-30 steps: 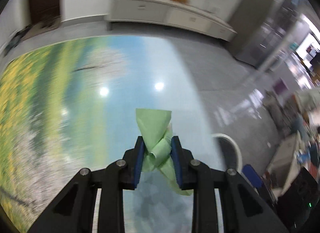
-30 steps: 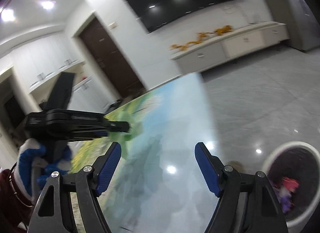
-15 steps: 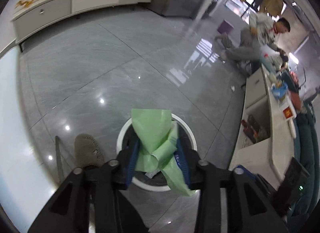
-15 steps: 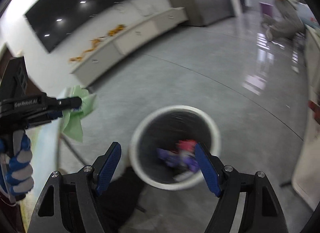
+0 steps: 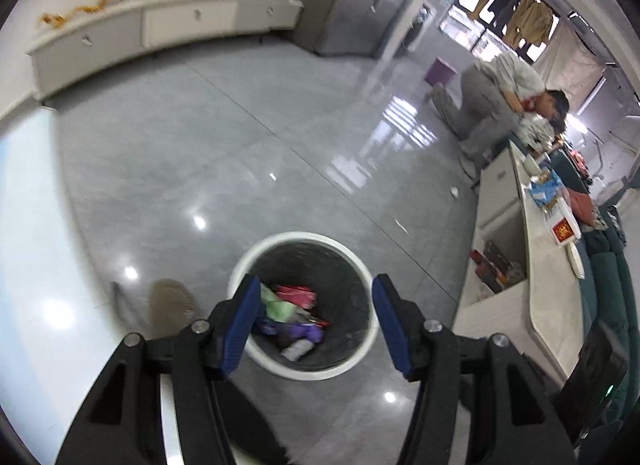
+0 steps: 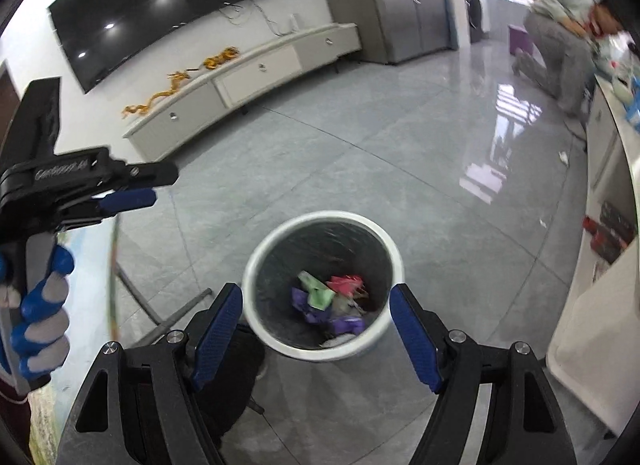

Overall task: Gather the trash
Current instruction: 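Withdraw both open tools from the bin toward the empty table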

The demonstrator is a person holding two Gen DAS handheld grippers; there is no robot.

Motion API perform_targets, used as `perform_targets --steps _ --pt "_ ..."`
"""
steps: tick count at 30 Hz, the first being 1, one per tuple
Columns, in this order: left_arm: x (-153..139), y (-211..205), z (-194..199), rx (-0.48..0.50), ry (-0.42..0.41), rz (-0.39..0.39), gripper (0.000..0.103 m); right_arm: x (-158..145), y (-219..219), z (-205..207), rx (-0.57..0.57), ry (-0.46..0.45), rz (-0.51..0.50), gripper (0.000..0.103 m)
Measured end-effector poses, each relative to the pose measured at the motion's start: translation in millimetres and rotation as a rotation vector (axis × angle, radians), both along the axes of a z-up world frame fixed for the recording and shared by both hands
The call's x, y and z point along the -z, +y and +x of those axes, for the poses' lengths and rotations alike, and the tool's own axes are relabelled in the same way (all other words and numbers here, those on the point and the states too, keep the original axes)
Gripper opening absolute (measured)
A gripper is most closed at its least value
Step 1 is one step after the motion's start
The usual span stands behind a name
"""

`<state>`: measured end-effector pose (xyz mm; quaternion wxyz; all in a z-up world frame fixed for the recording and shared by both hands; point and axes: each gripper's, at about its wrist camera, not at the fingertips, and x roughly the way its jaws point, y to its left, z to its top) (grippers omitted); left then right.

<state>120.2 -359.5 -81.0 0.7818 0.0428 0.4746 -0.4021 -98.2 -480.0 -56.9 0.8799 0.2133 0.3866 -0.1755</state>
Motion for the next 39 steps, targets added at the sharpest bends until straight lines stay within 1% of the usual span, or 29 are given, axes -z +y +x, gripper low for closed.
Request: perform_targets --steps 2,5,7,8,10,11,14,17,19,20,22,24,28,31,35,37,38,39 --pt "-18.2 31.9 -9.4 -0.039 -0.065 -0.009 0.056 -12.1 15.3 4.7 -0.040 -0.022 -0.020 0.075" --pt "-46.6 89.6 -26.8 -0.120 -0.164 -0.032 0.057 -35.1 51.4 12.4 -0.110 -0.065 -0.065 0.075" --pt "-61.0 122.9 -36.3 -0.178 -0.213 -0.042 0.067 -52.3 74.9 19.2 -0.162 -0.098 -0.095 0.075" --pt "-71.5 148.9 -44.7 -0.225 -0.252 -0.055 0.073 -60.2 85.8 23.0 -0.187 -0.112 -0.109 0.076" --pt "-82.9 184.1 -55.5 -0.289 -0.302 -0.070 0.076 -76.8 112.6 30.2 -0.240 -0.145 -0.134 0.077" --pt "-89.6 207.9 -63.4 -0.338 -0.332 -0.069 0.078 -82.1 124.8 35.1 -0.259 -0.157 -0.141 0.077" --pt "-97.8 254.8 -77.9 -0.446 -0.388 -0.042 0.080 -97.6 161.7 43.9 -0.320 -0.192 -0.159 0.084" --pt "-102.8 301.5 -91.2 -0.561 -0.458 -0.013 0.080 -109.9 201.8 51.1 -0.358 -0.212 -0.186 0.085" --pt "-103.3 322.6 -96.2 -0.605 -0.476 -0.017 0.080 -115.4 219.2 55.6 -0.372 -0.213 -0.198 0.086" --pt "-104.0 336.0 -100.9 -0.629 -0.493 -0.031 0.080 -118.8 229.4 58.6 -0.380 -0.213 -0.203 0.086" --pt "-103.8 352.2 -104.6 -0.661 -0.520 -0.041 0.080 -127.2 250.0 64.1 -0.387 -0.215 -0.223 0.091" --pt "-102.0 370.7 -108.9 -0.691 -0.547 -0.053 0.080 -136.0 269.6 68.5 -0.393 -0.222 -0.232 0.093" --pt "-97.6 400.2 -112.8 -0.739 -0.557 -0.066 0.080 -145.8 296.8 82.0 -0.389 -0.222 -0.238 0.100" --pt "-97.3 414.8 -116.2 -0.762 -0.577 -0.060 0.080 -149.1 313.2 90.9 -0.379 -0.214 -0.253 0.101" --pt "-99.2 427.5 -124.5 -0.802 -0.623 -0.031 0.080 -147.4 328.1 95.4 -0.374 -0.202 -0.297 0.103" --pt "-100.8 431.6 -126.9 -0.828 -0.648 -0.011 0.087 -147.9 335.4 98.8 -0.374 -0.202 -0.326 0.103" --pt "-101.8 432.8 -128.0 -0.841 -0.661 0.001 0.094 -148.5 338.0 99.0 -0.373 -0.205 -0.339 0.103" --pt "-102.8 432.0 -130.4 -0.853 -0.677 0.012 0.097 -148.2 340.4 99.0 -0.371 -0.208 -0.349 0.103"
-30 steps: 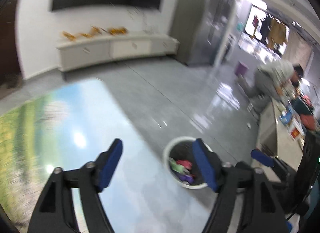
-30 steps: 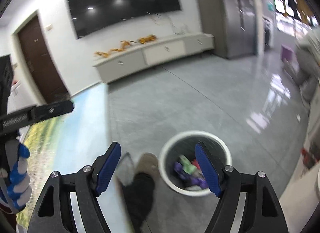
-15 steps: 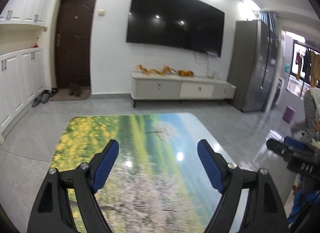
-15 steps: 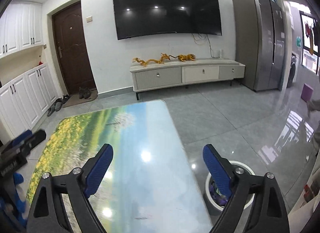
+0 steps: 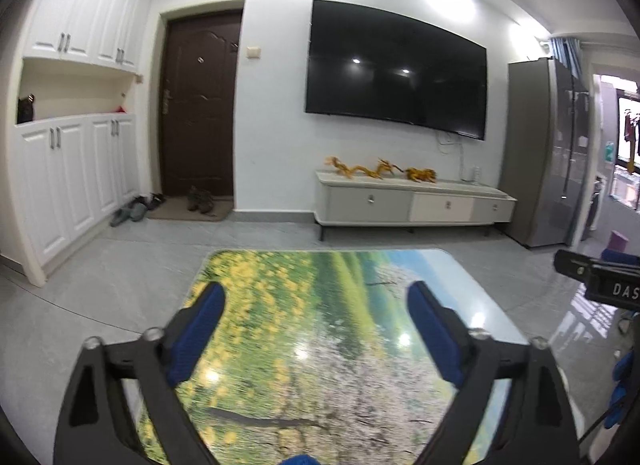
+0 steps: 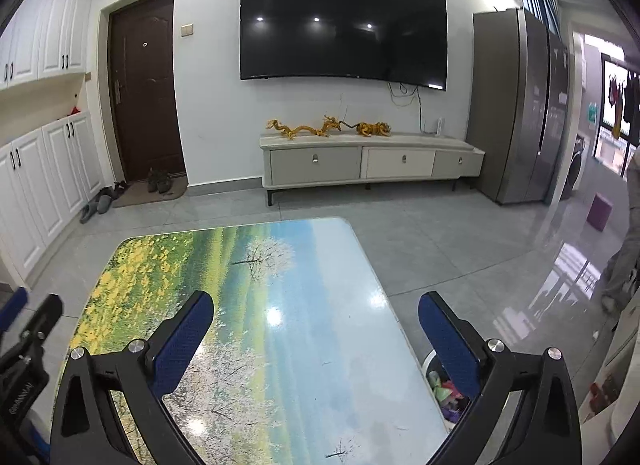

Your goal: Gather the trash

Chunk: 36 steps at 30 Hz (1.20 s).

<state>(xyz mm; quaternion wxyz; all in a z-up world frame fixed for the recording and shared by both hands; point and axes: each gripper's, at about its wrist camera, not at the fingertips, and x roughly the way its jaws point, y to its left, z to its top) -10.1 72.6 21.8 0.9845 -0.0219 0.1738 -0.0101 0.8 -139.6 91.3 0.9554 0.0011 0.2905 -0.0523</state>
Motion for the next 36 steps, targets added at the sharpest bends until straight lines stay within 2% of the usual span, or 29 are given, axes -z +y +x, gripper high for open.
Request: perform_targets --steps 3,8,14,19,24,30,36 --pt "-3.3 1.1 -6.3 -0.044 -0.041 0.033 0.103 -2.2 0.0 -1.9 0.007 -0.029 -0.023 0.103" --pt "-9.9 -8.0 -13.3 -0.027 -0.069 0.048 0.103 4.2 -7.8 -4.7 0.014 -0.043 -0.032 0.103" --pt "-17.0 -25.6 -13.5 -0.020 -0.089 -0.006 0.103 11.6 -27.8 -10.9 0.001 -0.051 -0.030 0.103" --pt "-22.6 -43.5 -8.9 -0.041 -0.089 0.015 0.103 11.0 -41.0 -16.7 -0.026 -0.081 -0.072 0.103" --pt "-22.4 -63.8 0.4 -0.029 -0.059 0.050 0.103 15.5 -56.6 -24.7 -0.057 -0.108 -0.085 0.103" --pt "-21.3 -93.8 18.0 0.003 -0.019 0.139 0.103 12.6 -76.4 -30.1 -0.044 -0.153 -0.092 0.103" --pt "-16.7 -110.1 34.2 0.005 0.019 0.175 0.103 21.4 -93.6 -20.9 -0.038 -0.134 -0.076 0.103"
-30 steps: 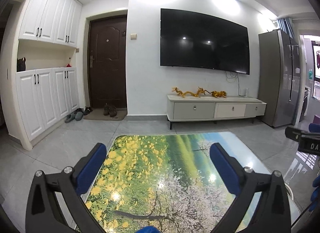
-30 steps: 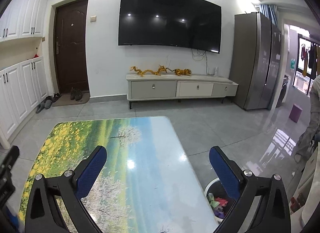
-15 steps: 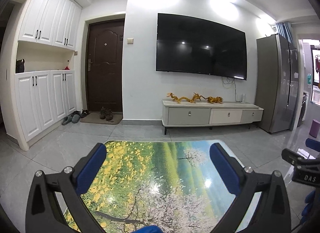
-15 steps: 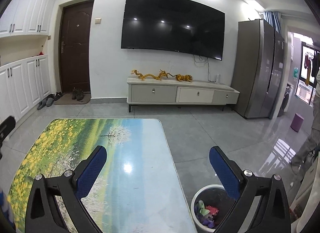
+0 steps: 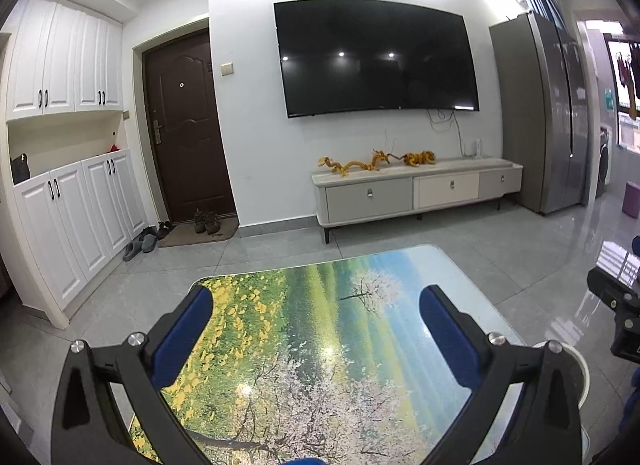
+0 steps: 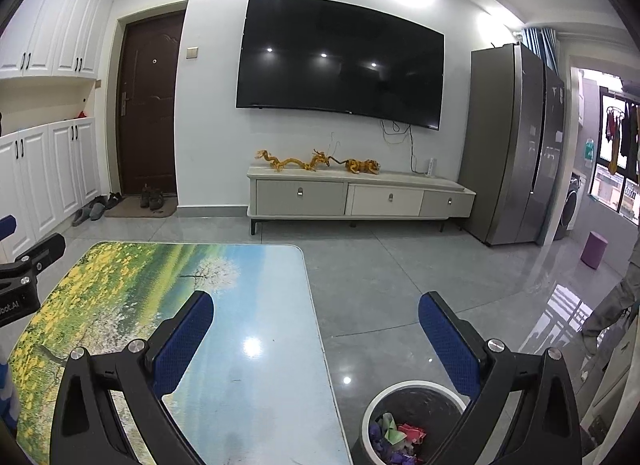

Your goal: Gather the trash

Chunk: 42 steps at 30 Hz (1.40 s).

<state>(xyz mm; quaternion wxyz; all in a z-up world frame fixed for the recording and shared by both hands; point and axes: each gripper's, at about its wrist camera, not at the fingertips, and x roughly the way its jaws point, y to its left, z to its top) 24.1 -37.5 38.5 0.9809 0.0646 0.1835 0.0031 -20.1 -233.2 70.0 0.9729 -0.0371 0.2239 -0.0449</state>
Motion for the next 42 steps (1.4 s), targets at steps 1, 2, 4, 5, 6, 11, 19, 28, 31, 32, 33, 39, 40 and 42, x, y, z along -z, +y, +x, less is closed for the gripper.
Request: perform_targets --steps 1,2,4,5,6,11,19,28,31,32,33,39,40,42 --pt "0.1 -0.4 2.5 -0.003 0.003 0.004 0.103 1.0 -2.7 1.5 0.003 0.001 0.002 0.103" --pt "-0.8 -1.8 6.3 -0.008 0.006 0.007 0.103 1.7 -5.9 2.8 0.006 0.000 0.005 0.103" --pt "-2.3 -3.0 11.1 -0.012 0.007 0.010 0.103 2.3 -13.3 6.6 0.015 -0.001 0.018 0.103" --pt "-3.5 -3.8 14.1 -0.015 0.006 0.010 0.103 2.1 -16.2 8.6 0.019 -0.001 0.023 0.103" --pt "-3.5 -2.1 15.2 -0.016 0.006 0.010 0.103 1.9 -19.2 10.0 0.024 -0.002 0.026 0.103" --pt "-3.4 -2.6 25.5 -0.018 0.022 0.006 0.103 3.2 -26.9 17.2 0.034 0.005 0.030 0.103" --pt "0.5 1.7 32.2 -0.018 0.039 0.002 0.103 8.4 -30.7 23.0 0.040 0.021 0.026 0.103" --pt "5.8 4.6 37.7 -0.014 0.047 -0.002 0.103 9.6 -41.4 24.0 0.074 0.025 0.024 0.103" --pt "7.7 7.2 37.6 -0.011 0.052 -0.013 0.103 10.4 -45.3 24.9 0.081 0.031 0.025 0.103" --pt "7.4 7.8 37.6 -0.011 0.051 -0.017 0.103 10.6 -46.5 24.8 0.083 0.031 0.026 0.103" --pt "7.5 8.9 37.2 -0.011 0.051 -0.019 0.103 10.7 -47.8 24.8 0.086 0.033 0.027 0.103" --pt "8.4 12.7 36.1 0.007 0.062 -0.040 0.103 12.4 -51.3 26.0 0.097 0.042 0.028 0.103" --pt "8.7 12.7 35.9 0.008 0.064 -0.042 0.103 13.1 -51.2 26.1 0.099 0.044 0.027 0.103" --pt "9.0 14.5 36.3 0.011 0.068 -0.050 0.103 14.4 -51.3 25.6 0.102 0.045 0.026 0.103"
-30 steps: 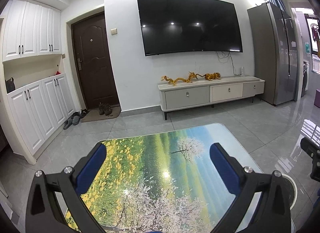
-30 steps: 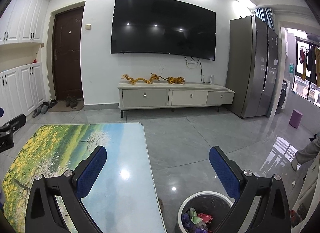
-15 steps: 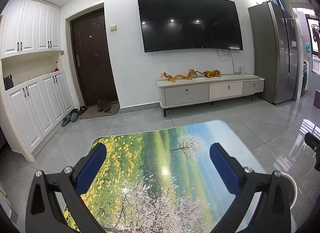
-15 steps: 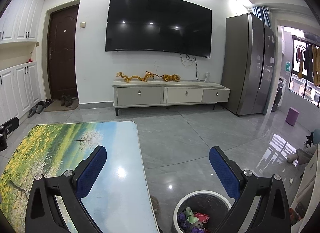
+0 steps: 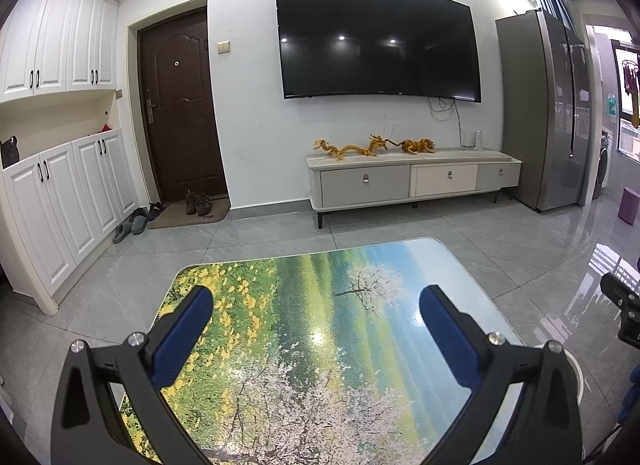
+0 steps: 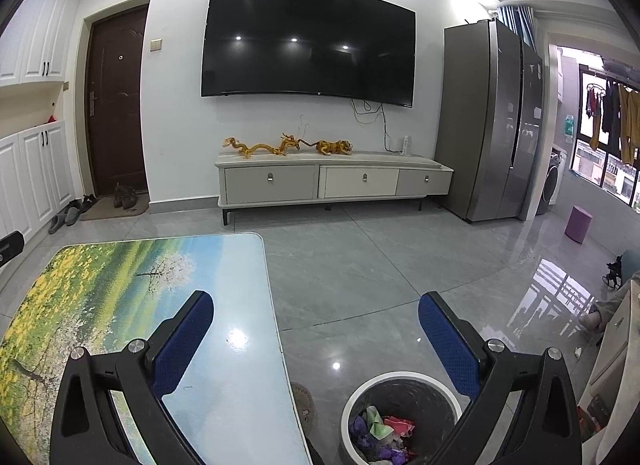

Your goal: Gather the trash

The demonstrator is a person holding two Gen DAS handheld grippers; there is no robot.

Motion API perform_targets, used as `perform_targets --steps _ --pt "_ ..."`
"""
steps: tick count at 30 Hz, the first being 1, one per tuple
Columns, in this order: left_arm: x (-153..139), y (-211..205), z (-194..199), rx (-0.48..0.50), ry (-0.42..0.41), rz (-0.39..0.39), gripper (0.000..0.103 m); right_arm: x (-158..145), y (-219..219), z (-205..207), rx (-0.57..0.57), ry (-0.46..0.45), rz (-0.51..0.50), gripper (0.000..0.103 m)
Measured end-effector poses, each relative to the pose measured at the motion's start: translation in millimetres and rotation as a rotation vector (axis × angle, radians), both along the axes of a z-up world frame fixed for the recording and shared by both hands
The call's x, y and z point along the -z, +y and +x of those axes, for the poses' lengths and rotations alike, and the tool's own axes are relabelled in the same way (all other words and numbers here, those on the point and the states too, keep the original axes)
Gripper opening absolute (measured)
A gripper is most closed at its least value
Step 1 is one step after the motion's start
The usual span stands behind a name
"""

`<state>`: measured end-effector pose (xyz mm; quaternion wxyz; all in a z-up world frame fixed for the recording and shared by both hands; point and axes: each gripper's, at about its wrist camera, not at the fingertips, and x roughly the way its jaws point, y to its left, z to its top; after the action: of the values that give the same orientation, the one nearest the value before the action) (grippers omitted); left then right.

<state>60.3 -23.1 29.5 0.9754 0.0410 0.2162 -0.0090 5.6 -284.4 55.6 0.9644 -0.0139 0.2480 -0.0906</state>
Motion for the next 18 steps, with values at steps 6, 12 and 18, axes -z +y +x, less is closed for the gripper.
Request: perform_targets --steps 6,12,18 --pt "1.3 2.9 2.4 0.014 0.025 -0.022 0.103 0.8 -1.3 -1.2 0.008 -0.003 0.001 0.103" --pt "2.4 2.6 3.2 0.016 0.034 -0.024 0.103 1.4 -2.9 -1.5 0.014 -0.005 0.002 0.103" --pt "2.0 1.8 2.6 0.009 0.024 -0.006 0.103 -0.4 -4.9 -3.1 0.023 -0.013 0.001 0.103"
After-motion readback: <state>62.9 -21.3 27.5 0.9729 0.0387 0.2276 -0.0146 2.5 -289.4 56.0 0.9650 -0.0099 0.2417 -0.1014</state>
